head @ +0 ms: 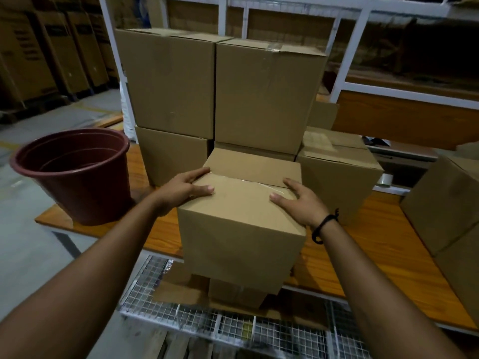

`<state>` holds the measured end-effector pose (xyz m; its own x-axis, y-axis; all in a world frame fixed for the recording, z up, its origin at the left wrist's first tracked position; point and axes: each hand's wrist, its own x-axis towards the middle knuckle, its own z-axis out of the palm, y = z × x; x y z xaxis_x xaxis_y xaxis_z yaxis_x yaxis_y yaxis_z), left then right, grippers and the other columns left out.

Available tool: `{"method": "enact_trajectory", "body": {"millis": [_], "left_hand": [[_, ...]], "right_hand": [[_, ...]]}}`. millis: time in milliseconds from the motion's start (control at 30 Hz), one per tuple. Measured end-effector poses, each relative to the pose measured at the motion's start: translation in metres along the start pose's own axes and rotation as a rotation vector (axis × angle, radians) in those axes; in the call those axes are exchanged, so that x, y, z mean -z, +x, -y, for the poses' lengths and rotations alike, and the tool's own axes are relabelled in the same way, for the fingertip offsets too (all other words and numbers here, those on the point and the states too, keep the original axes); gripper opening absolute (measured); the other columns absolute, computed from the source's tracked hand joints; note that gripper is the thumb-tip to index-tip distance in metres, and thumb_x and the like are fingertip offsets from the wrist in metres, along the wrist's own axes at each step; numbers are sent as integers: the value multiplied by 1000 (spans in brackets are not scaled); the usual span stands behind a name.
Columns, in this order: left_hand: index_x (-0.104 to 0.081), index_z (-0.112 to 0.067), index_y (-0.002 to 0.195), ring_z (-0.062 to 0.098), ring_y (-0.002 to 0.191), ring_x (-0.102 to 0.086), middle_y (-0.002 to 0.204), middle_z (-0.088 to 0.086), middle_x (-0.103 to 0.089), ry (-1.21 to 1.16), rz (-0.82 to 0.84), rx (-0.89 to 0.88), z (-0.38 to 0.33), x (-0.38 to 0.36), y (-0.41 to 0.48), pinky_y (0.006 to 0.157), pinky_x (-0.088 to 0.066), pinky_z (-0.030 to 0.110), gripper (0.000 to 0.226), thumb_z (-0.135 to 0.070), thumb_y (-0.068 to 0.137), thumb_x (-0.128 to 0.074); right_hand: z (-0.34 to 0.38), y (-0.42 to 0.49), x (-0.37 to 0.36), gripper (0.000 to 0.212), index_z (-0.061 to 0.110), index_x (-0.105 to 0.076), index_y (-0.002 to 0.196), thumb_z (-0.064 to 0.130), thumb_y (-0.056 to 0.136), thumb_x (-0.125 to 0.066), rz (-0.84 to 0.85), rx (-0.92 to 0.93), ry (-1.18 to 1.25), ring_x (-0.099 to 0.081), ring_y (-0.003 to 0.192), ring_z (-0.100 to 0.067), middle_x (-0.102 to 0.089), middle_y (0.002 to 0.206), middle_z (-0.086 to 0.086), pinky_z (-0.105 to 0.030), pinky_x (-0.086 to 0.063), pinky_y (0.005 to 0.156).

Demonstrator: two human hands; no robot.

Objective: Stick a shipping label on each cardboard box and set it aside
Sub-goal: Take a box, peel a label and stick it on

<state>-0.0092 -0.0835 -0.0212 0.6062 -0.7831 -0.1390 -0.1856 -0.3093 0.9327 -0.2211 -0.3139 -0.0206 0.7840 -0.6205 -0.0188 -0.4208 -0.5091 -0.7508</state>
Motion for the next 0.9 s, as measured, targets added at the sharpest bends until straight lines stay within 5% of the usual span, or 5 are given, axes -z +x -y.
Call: {"method": "enact_trajectory", "body": {"millis": [200,400,900], "left_hand": [[-39,-42,144,19,128,-43,149,2,-38,-34,10,-4,6,4,0,109,-38,40,77,-33,78,-77],[-41,-32,145,5,104,-51,128,-7,-44,-90,-15,-37,3,25,-12,78,-44,19,72,-16,82,-73],[-22,-40,152,9,112,-47,152,0,-31,-44,83,4,20,45,-34,91,-43,28,75,-30,91,-64]], "right_hand": [[4,-3,-2,79,33,-39,144,62,76,-67,-18,-17,-44,-41,133,-20,-41,149,4,-42,-39,106],[15,-13,-22,81,29,-43,143,56,73,-73,-48,8,83,-39,135,-15,-41,149,6,-40,-36,110],[39,-34,-41,59,28,-50,139,42,84,-69,-74,-11,143,-39,130,-10,-42,147,5,-39,-37,108]]}}
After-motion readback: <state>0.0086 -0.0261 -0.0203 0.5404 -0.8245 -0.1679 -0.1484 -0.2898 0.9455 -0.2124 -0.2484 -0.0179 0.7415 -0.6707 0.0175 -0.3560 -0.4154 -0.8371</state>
